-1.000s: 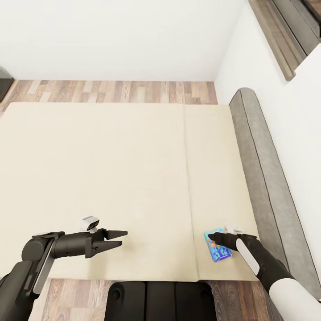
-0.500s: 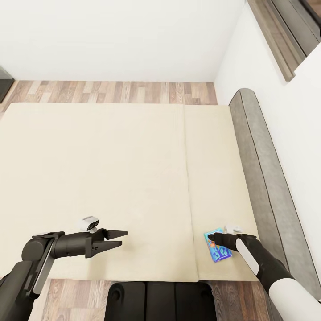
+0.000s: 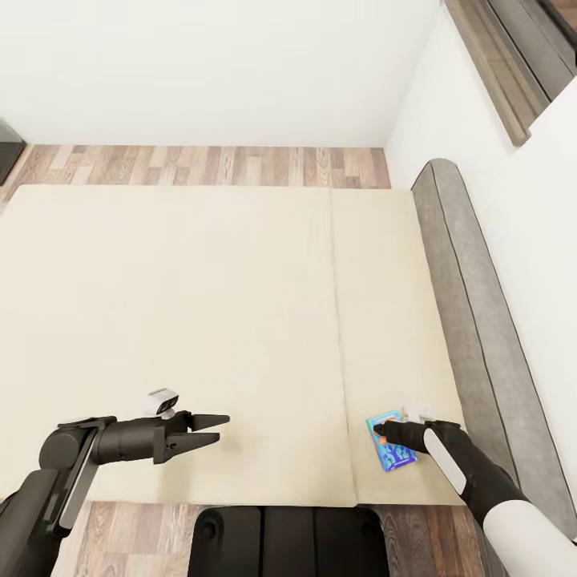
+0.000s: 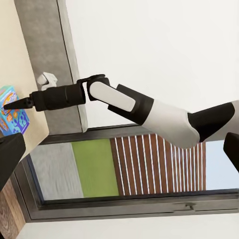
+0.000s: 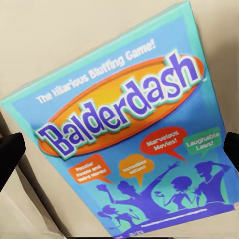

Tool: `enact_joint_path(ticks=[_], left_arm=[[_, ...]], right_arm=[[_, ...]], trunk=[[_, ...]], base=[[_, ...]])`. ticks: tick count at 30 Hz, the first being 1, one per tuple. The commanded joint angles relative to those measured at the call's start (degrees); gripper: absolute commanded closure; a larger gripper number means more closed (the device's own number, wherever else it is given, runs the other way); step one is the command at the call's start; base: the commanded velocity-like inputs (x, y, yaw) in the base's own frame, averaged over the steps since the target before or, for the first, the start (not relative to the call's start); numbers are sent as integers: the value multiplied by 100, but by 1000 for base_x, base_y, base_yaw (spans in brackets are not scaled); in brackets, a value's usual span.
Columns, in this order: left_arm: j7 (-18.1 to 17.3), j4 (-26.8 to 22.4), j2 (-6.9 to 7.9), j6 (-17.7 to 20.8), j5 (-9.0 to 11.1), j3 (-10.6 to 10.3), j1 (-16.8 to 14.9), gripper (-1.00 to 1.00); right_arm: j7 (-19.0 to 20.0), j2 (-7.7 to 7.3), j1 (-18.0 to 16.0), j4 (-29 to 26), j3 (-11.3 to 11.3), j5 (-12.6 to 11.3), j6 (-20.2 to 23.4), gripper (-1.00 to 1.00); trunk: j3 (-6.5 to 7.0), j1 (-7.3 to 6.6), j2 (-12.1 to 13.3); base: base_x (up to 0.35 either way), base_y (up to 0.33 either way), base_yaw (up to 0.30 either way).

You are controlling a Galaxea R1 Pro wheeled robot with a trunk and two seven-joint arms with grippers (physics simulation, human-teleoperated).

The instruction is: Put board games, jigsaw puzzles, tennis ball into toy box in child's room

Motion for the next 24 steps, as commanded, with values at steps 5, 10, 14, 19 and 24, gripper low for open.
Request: enact_joint_path(ticks=[5,10,14,19,24], left_arm=[[-21,-2,1,61,-3,-1,-3,-100],[-21,-2,1,61,-3,1,-1,-100],[-21,-2,1,61,-3,-3,-2,-100],[-21,-2,1,61,-3,-5,-3,-100],[-21,-2,1,61,-4,-5,-3,-100]], right_arm=[[9,-18,-2,-3,11,12,27,-100],[7,-15,-2,-3,10,12,25,-100],[6,-15,-5,-3,4,12,24,-100],[6,-15,-26,-3,2,16,24,-100],[6,-14,-41,-3,1,20,24,-100]], trunk=[[-6,3,-9],[-6,3,-9],[-6,3,-9],[-11,3,-9],[-30,3,-9]], base=[[0,0,0],[0,0,0],[0,0,0],[0,0,0],[0,0,0]])
